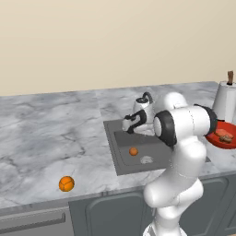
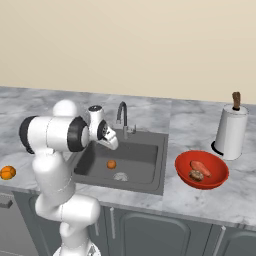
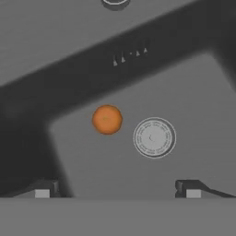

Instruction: There is a mixed pile of frozen fruits and vegetables on the counter. Locate all the frozen vegetables and place the items in a bowl on the counter. Take all the frozen fruits and defrost them in a running sink.

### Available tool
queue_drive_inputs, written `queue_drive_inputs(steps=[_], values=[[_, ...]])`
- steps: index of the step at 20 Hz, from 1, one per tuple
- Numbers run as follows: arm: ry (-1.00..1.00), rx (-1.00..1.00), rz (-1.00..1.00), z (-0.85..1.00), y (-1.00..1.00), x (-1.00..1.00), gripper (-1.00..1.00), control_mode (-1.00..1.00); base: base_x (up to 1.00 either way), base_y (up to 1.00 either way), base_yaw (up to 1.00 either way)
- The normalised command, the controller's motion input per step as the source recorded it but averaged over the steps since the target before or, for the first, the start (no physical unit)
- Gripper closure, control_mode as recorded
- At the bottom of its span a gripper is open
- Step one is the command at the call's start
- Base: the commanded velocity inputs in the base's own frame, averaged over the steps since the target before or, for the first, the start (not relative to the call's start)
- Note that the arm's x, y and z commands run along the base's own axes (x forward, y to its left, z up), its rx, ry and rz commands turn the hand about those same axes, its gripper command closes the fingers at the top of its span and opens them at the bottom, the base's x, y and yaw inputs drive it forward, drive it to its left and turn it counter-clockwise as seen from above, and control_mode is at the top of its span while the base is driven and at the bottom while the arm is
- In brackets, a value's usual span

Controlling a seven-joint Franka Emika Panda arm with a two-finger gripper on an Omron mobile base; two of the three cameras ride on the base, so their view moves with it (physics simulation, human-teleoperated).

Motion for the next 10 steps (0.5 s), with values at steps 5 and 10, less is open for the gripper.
queue_drive_inputs(steps=[5,10], values=[[0.04,0.00,0.00,0.79,0.32,-0.47,-1.00,-1.00,0.00,0.00,0.00],[0.07,0.05,0.09,0.62,0.26,-0.62,-1.00,-1.00,0.00,0.00,0.00]])
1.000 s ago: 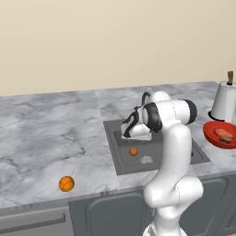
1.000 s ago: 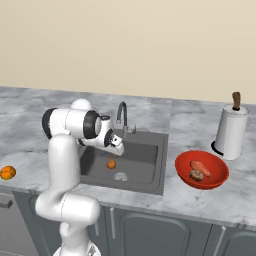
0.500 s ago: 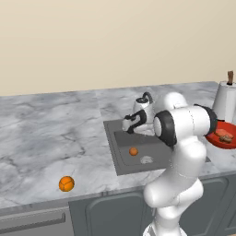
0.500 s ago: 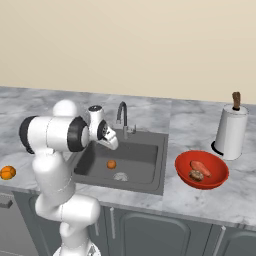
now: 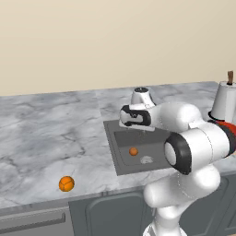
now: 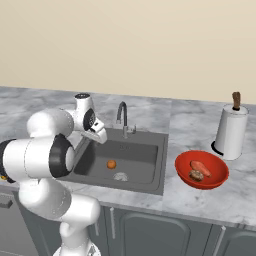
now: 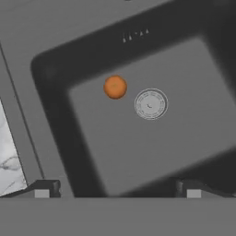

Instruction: There is a mixed pile of frozen fruits and vegetables on the counter. Locate all the frozen vegetables and place the items in a bowl on the counter. Take all the frozen fruits and defrost them in a running sink.

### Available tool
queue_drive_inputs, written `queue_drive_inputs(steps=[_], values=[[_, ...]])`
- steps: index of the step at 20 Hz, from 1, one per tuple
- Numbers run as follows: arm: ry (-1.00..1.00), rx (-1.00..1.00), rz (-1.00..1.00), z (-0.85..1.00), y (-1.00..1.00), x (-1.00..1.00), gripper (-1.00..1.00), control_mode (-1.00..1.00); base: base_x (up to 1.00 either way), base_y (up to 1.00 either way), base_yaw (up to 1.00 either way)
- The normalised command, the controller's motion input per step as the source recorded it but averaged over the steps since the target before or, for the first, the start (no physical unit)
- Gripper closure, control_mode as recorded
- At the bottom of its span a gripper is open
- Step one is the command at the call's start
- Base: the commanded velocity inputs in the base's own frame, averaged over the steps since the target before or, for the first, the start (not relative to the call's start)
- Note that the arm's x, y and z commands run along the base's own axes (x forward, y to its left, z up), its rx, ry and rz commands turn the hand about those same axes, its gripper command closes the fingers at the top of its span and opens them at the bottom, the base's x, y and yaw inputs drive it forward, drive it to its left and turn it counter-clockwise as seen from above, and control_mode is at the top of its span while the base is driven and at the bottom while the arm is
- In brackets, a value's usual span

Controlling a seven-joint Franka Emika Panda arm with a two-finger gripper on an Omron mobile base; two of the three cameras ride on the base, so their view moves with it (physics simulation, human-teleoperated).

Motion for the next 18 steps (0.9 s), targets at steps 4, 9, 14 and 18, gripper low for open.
queue_drive_inputs(steps=[4,9,14,18], values=[[0.04,0.08,0.16,0.40,0.25,-0.70,-1.00,-1.00,0.00,0.00,0.00],[0.01,0.04,0.30,0.10,0.28,-0.57,-1.00,-1.00,0.00,0.00,0.00],[-0.01,-0.01,0.29,0.00,0.36,-0.62,-1.00,-1.00,0.00,0.00,0.00],[-0.04,-0.01,0.24,0.05,0.43,-0.64,-1.00,-1.00,0.00,0.00,0.00]])
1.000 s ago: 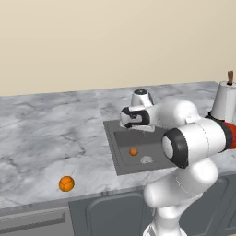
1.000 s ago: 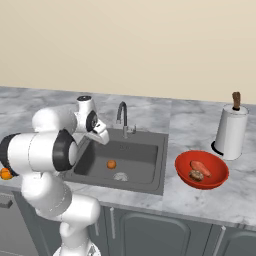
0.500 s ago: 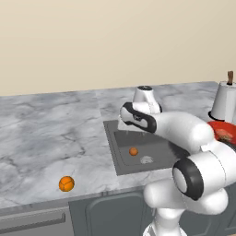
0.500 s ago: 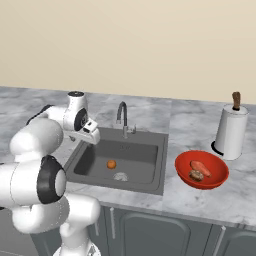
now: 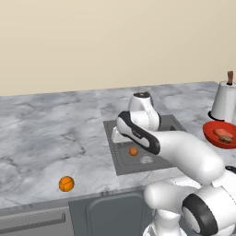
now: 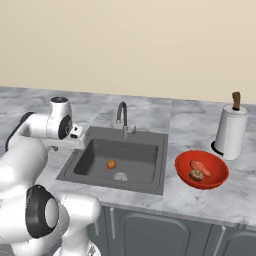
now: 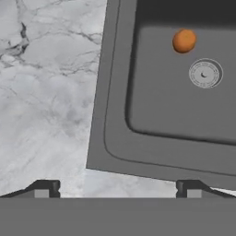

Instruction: There is a mixed pile of frozen fruits and vegetables on the counter. Locate all the frozen vegetables and place the items in a bowl on the counter. Take all the frozen fruits and defrost them in a running sink.

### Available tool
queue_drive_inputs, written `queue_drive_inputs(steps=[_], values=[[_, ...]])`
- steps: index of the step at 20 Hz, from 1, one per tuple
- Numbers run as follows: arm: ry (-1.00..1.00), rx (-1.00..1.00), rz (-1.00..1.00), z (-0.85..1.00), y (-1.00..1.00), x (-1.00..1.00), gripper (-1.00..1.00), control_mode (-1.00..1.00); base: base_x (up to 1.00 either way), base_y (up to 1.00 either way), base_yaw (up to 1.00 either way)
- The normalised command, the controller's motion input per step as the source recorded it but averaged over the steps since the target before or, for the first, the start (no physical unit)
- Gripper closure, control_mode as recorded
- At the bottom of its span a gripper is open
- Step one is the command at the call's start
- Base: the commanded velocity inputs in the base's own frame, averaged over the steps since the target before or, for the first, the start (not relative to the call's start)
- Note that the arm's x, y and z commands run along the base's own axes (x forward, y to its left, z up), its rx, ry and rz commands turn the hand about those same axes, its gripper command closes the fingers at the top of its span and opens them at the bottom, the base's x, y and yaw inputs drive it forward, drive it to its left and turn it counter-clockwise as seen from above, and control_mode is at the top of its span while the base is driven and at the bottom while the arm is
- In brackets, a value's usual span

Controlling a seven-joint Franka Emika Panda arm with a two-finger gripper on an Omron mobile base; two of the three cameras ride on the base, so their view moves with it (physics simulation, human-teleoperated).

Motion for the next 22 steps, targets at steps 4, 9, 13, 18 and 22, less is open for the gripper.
queue_drive_inputs(steps=[4,9,13,18,22], values=[[-0.12,0.02,0.09,0.12,0.52,-0.18,-1.00,-1.00,0.00,0.00,0.00],[-0.04,-0.03,0.27,0.11,0.63,-0.25,-1.00,-1.00,0.00,0.00,0.00],[0.01,-0.10,0.39,0.07,0.64,-0.18,-1.00,-1.00,0.00,0.00,0.00],[0.06,-0.15,0.35,0.03,0.68,-0.25,-1.00,-1.00,0.00,0.00,0.00],[0.13,-0.15,0.29,0.00,0.73,-0.26,-1.00,-1.00,0.00,0.00,0.00]])
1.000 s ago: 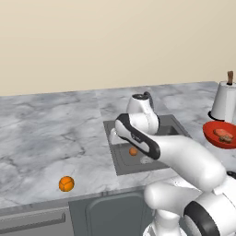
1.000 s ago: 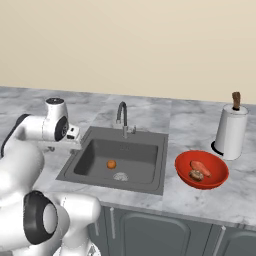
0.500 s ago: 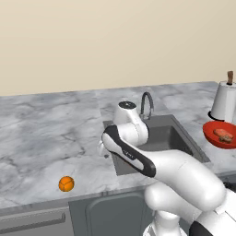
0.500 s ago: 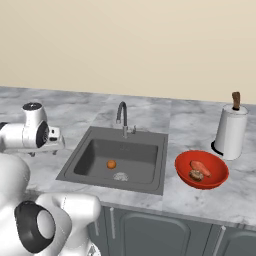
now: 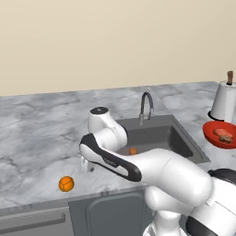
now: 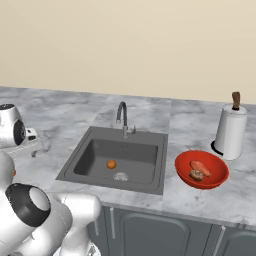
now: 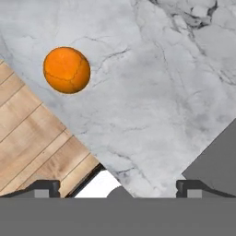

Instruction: There is a mixed pile of frozen fruits and vegetables on the counter. Locate all the frozen vegetables and place the items in a bowl on the counter. Take all the frozen fruits and defrost them in a running sink.

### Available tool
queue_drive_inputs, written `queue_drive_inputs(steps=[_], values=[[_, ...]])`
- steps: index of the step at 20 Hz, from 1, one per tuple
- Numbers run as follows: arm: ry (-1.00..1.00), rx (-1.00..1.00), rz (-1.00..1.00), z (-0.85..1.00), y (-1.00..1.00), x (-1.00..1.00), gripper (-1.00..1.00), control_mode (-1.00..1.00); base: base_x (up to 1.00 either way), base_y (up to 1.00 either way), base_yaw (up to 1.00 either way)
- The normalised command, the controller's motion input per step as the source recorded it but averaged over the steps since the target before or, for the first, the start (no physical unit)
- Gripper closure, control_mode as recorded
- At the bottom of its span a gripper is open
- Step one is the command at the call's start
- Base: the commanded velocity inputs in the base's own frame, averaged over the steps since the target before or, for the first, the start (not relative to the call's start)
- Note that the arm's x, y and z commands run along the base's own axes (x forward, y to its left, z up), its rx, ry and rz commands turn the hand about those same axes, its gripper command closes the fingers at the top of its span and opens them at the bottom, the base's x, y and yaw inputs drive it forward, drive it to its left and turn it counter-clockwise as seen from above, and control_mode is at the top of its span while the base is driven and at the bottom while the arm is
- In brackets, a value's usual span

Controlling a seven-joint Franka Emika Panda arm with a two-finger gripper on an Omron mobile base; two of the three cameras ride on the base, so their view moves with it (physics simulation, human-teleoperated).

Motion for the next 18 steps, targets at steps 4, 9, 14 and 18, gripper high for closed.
queue_drive_inputs(steps=[4,9,14,18], values=[[0.05,-0.06,0.08,-0.05,0.56,-0.15,-1.00,-1.00,0.00,0.00,0.00],[0.00,-0.03,-0.01,-0.21,0.63,0.00,-1.00,-1.00,0.00,0.00,0.00],[-0.03,-0.01,-0.05,-0.26,0.61,0.00,-1.00,-1.00,0.00,0.00,0.00],[0.02,-0.05,-0.01,-0.32,0.54,0.01,-1.00,-1.00,0.00,0.00,0.00]])
